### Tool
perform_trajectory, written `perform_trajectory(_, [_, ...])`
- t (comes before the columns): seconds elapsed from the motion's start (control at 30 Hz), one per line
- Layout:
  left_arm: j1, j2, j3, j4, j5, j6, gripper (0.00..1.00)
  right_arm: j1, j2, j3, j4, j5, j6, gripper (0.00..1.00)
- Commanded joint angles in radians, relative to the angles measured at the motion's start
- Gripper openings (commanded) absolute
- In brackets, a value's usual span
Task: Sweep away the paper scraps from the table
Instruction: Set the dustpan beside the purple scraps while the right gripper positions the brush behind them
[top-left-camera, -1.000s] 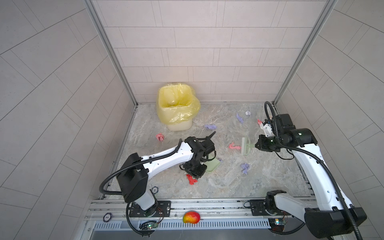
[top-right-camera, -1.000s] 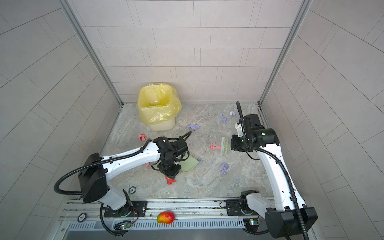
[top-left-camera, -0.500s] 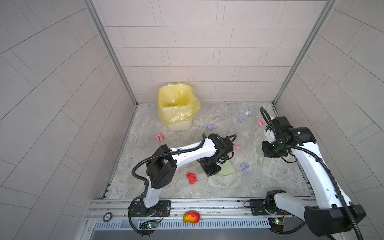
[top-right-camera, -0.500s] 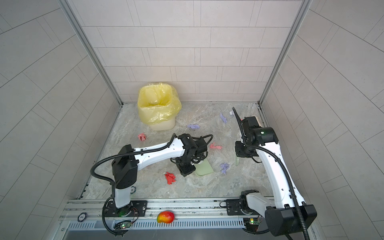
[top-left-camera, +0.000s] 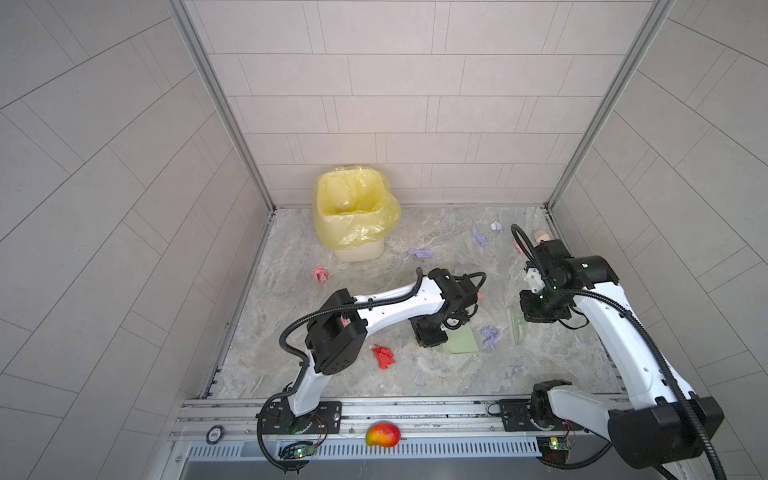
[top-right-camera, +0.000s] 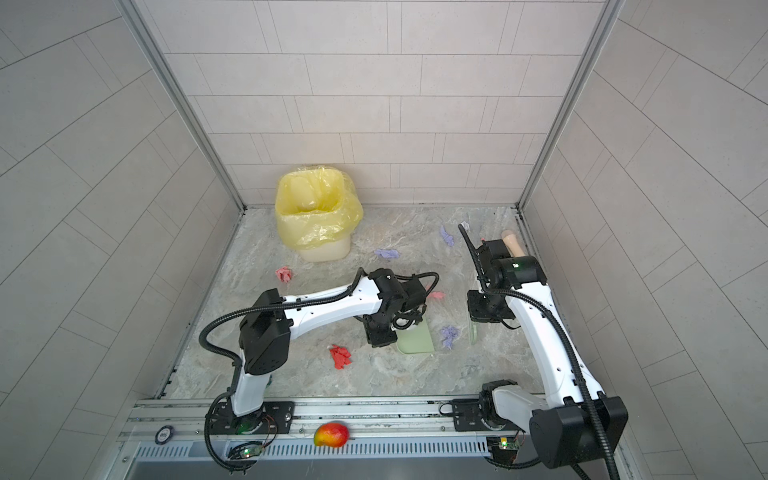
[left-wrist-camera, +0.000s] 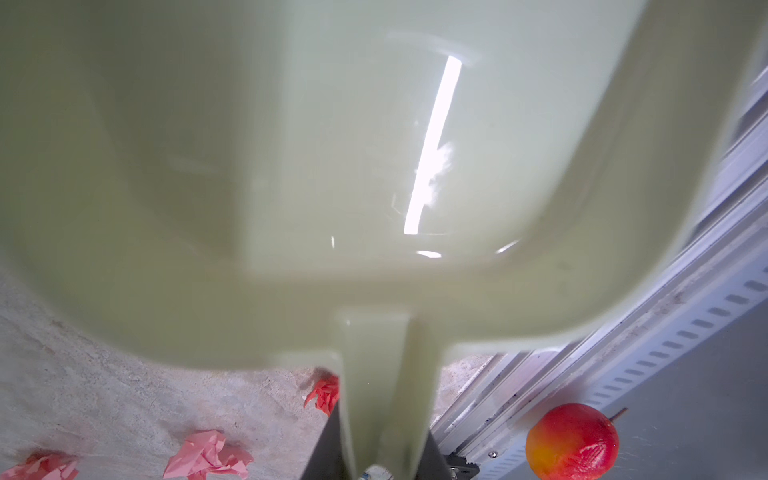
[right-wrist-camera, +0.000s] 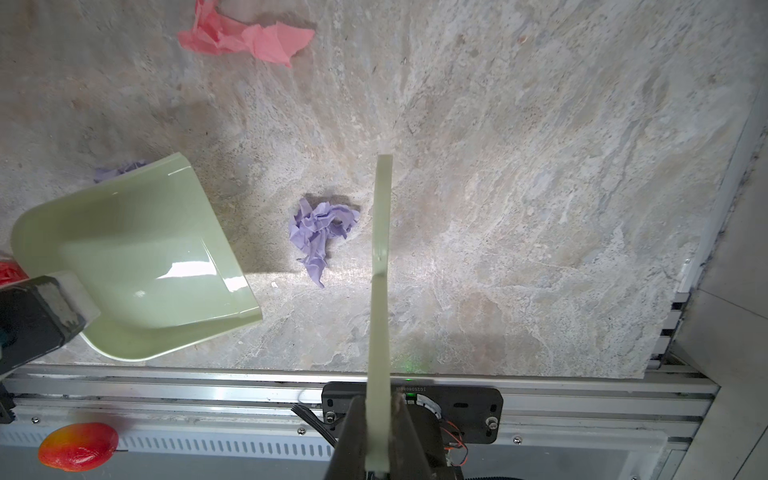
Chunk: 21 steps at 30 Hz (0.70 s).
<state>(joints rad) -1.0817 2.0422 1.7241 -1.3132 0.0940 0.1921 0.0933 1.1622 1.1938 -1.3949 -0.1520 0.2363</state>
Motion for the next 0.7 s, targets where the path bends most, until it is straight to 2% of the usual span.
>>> perform_trajectory(0.0, [-0.006,0.022,0.0,0.0,0.006,0.066,0.0,0.019,0.005,-0.015,-0.008,0.013,0.016,0.0])
perform_trajectory(0.23, [-0.006,0.08,0.068,-0.037,0.058,0.081,0.0,0.032,0.013,-0.017,0.0,0.016,0.021,0.0])
perform_trajectory(0.67, [0.002,0.137,0.13,-0.053,0.087,0.087,0.0,0.038,0.042,-0.021,0.016,0.021,0.021,0.0])
